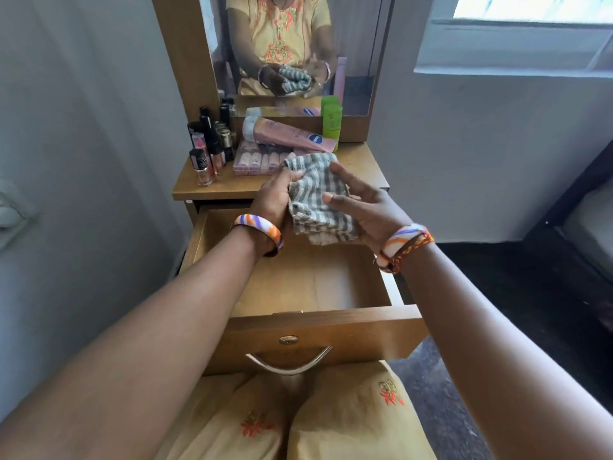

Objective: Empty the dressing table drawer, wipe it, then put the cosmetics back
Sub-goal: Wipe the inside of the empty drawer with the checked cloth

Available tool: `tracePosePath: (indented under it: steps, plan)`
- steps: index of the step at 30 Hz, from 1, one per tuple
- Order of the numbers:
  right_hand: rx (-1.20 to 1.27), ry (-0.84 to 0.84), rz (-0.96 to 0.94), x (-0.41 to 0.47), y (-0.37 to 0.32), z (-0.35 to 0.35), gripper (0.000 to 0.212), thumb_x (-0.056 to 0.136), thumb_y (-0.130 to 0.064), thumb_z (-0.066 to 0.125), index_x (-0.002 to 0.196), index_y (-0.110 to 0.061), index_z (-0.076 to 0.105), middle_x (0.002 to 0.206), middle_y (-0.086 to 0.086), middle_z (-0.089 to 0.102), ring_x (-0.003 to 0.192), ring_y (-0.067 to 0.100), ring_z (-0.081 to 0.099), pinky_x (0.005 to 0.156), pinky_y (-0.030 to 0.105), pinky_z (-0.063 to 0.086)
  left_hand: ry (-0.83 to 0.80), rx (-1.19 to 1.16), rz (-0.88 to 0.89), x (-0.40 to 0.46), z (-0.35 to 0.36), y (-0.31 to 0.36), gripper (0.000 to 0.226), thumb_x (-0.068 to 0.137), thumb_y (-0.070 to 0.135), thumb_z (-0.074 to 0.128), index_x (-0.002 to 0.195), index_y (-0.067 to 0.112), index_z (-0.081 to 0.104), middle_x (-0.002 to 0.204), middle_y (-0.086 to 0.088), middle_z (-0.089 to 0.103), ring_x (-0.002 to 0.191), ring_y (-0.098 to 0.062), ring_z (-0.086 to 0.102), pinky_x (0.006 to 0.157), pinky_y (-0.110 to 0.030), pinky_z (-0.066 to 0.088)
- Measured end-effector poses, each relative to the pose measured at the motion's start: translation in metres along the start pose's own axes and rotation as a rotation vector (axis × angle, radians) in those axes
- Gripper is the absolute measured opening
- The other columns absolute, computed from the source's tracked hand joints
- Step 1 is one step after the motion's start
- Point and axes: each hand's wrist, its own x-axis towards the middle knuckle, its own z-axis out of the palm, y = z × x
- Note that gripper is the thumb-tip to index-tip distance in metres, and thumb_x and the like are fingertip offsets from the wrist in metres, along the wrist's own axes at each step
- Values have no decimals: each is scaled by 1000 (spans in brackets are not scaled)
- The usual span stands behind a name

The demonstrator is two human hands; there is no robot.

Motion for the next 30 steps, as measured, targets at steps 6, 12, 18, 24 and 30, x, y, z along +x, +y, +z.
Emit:
tracePosePath:
  steps: [6, 12, 18, 24, 30]
  plan:
    - [69, 306, -103, 11, -27, -32, 51, 87, 8, 53, 134, -12, 50, 98, 7, 64, 53, 2, 67, 48, 18, 55, -21, 296, 108, 12, 40, 15, 56, 91, 33, 56, 142, 19, 36, 142, -8, 45, 124, -22, 51, 89, -37, 52]
    - [-6, 485, -61, 40, -54, -66, 48, 89, 5, 49, 134, -13, 48, 118, 14, 57, 69, 13, 60, 44, 19, 54, -136, 599, 172, 24, 44, 17, 43, 93, 14, 54, 134, 6, 43, 118, -6, 56, 86, -11, 59, 60, -19, 52]
    - [-320, 452, 80, 73, -60, -75, 60, 84, -21, 66, 135, -8, 37, 125, 12, 54, 89, 22, 62, 61, 29, 58, -163, 1115, 387, 36, 66, 20, 55, 87, 13, 61, 138, 12, 43, 131, -10, 56, 119, -27, 55, 103, -36, 44]
    - [-631, 343, 128, 73, -41, -83, 59, 80, -15, 67, 133, -15, 43, 126, 12, 51, 111, 27, 57, 97, 40, 49, -204, 1424, 472, 36, 69, 13, 57, 89, 18, 59, 141, 12, 39, 137, -13, 51, 126, -28, 46, 102, -29, 38]
    - [-1132, 372, -47, 75, -31, -76, 43, 73, -13, 72, 114, -23, 66, 130, 9, 52, 121, 26, 49, 103, 30, 41, -163, 1449, 512, 38, 60, 15, 44, 88, 16, 58, 131, 7, 51, 132, -13, 54, 123, -26, 48, 96, -27, 38]
